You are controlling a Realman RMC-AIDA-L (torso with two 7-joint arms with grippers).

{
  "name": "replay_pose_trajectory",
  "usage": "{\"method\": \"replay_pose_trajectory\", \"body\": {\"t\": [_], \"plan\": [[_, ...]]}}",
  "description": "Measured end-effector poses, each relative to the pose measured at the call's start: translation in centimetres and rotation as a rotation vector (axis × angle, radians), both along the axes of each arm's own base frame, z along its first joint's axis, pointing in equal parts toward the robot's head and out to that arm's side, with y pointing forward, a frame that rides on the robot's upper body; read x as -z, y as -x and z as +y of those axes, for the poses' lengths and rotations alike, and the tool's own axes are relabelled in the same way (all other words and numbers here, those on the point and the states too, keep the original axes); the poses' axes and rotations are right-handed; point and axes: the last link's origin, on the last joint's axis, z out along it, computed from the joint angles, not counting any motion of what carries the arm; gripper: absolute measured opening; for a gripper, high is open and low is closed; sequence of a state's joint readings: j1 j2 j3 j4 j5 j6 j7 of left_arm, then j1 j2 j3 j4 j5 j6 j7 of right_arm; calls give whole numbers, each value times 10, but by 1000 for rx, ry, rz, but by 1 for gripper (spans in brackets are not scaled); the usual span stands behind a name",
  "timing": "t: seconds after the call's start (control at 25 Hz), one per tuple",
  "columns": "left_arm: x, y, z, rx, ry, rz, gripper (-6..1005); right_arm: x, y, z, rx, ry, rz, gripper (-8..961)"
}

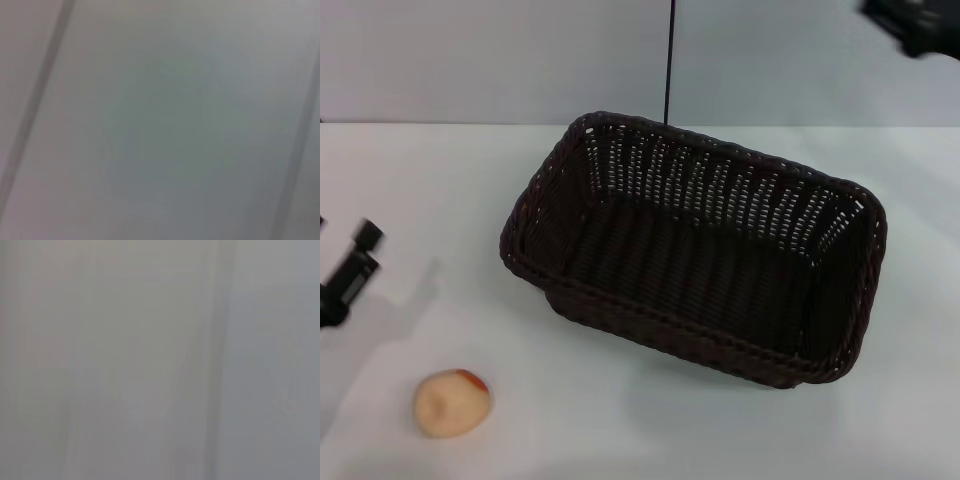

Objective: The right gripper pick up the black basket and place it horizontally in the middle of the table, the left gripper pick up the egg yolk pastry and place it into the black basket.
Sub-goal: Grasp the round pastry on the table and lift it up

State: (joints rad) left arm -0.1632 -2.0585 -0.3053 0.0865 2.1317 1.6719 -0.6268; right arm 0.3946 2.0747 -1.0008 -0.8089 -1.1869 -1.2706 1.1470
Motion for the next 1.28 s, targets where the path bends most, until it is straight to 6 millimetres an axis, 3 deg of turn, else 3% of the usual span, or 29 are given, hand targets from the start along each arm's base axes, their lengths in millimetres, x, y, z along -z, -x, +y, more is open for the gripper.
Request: {"method": "replay_pose_trajectory", "body": {"t": [0.24,0.48,0.88,1.28], "plan": [[1,-1,-16,98,178,48,659,-8,-68,-36,203,-119,189,447],[3,2,-36,122,294,58,654,-11,-109,-57,355,-209,268,447],[19,5,-52,124,427,94,647,-19,-140,-76,487,-359,337,447],[29,9,-50,107,487,134,639,-19,-147,-84,514,-384,351,447]]}}
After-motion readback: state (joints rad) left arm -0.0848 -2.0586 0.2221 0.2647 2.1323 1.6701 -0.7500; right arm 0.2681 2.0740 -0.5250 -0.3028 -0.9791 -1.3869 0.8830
